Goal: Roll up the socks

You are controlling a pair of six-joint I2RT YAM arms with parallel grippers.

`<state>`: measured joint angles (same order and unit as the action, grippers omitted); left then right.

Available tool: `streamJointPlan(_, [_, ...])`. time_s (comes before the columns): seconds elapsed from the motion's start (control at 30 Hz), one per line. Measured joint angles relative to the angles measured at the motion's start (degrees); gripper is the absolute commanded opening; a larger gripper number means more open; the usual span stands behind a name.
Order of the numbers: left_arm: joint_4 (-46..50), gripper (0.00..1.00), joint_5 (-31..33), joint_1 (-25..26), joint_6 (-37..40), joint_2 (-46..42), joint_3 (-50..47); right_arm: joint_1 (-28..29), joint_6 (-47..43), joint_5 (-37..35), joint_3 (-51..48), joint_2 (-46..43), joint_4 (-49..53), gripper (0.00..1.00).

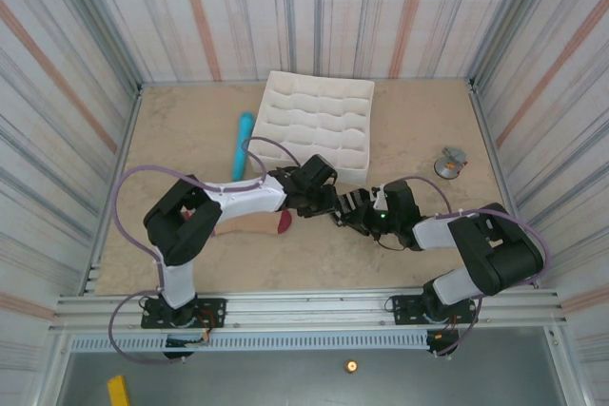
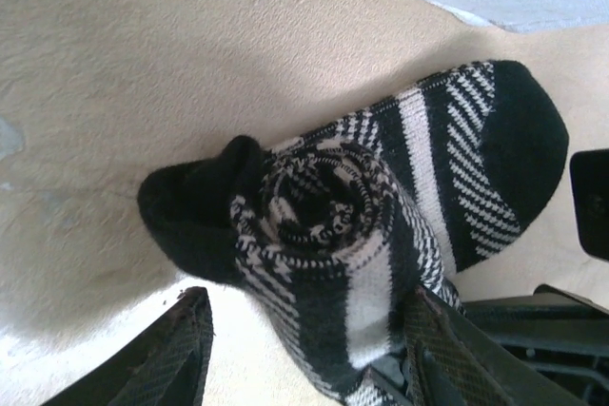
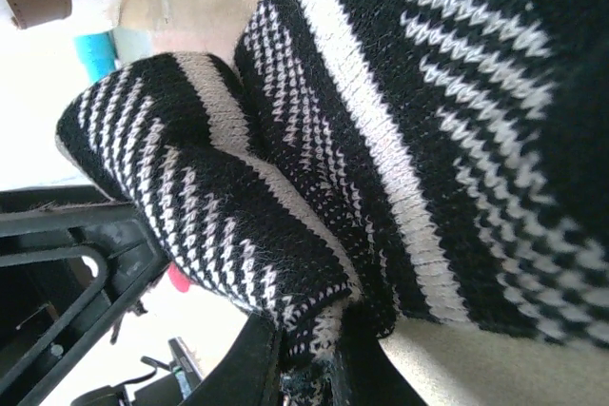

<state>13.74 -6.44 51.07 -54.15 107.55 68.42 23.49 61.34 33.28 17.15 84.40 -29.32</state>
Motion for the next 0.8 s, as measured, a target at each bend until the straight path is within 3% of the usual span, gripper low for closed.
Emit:
streamJointPlan(0.17, [1.5,0.5,-0.7,-0.3,0.0,3.2,3.2,-0.3,0.6,0.0,-0.1,0.0,0.0,0.0])
streamJointPlan(0.3, [4.1,0.36,-1.8,-0.7,0.0,4.8,6.0,-0.3,1.2,0.0,-0.5,0.0,-0.9,0.0])
streamJointPlan(0.43, [6.0,0.32,-2.9,-1.0,-0.1,5.7,7.8,-0.4,1.2,-0.2,-0.6,-0.4,-1.0,0.04])
streamJointPlan(0.53, [7.5,0.28,-3.4,-1.1,-0.1,6.1,8.8,-0.4,1.0,-0.4,-0.7,-1.7,0.3,0.16])
streamJointPlan(0.7, [9.2,0.04,-4.1,-1.1,0.1,6.3,10.0,-0.4,-3.1,-1.6,-0.1,-7.8,9.0,0.43])
streamJointPlan(0.8, [9.7,0.0,-4.1,-1.1,-0.1,6.3,10.1,-0.2,-6.7,-2.7,0.9,-13.9,16.8,0.56])
